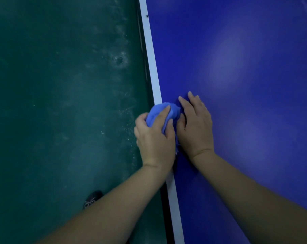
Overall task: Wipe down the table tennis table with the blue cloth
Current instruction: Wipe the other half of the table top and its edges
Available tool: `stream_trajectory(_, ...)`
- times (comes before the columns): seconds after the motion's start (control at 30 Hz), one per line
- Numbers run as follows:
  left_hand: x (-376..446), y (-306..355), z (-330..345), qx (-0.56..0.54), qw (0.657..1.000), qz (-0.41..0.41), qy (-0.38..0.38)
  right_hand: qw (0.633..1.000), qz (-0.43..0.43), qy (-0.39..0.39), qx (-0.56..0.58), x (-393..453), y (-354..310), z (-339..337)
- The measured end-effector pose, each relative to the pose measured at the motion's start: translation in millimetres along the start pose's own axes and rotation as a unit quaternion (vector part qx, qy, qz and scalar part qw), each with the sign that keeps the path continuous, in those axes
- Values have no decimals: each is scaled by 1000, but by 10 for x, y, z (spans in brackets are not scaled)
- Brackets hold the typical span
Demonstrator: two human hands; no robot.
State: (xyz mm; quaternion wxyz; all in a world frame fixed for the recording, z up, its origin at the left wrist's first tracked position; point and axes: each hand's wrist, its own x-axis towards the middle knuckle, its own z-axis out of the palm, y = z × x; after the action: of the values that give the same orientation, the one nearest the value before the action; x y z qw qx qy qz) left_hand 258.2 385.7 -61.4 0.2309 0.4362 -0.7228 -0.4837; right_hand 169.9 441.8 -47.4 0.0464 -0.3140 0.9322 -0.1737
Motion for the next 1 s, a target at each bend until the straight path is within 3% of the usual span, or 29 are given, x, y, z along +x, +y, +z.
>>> stream_trajectory(0.13, 781, 167, 85, -72, 997, -35, -11, 1000, -7, 4, 0, -5, -3, 15)
stream_trajectory(0.27, 1427, 177, 104, -221, 969, -108, -22, 998, -4, 35, 49, 36, 31, 41)
stream_trajectory(0.37, 1039, -47, 80, -277, 944, -180, -16, 995, 6, 48, 83, 267, 20, 10)
stream_trajectory(0.5, 656, -205, 58, -299, 909, -287, -51, 999, -9, 25, 48, 918, -95, 13)
stream_trajectory(0.63, 1740, -79, 222, -295, 927, -224, -62, 1000, 17, 21, 7, 1683, -110, 32)
stream_trajectory(0.73, 2311, -41, 319, -295, 925, -229, -67, 999, 28, 34, 5, 2053, -124, 55)
stream_trajectory(0.9, 1674, -63, 190, -328, 895, -289, -91, 998, 44, 43, 4, 2106, -131, 62)
stream_trajectory(1.0, 1865, 61, 173, -323, 908, -255, -83, 998, 47, 47, 4, 2106, -153, 55)
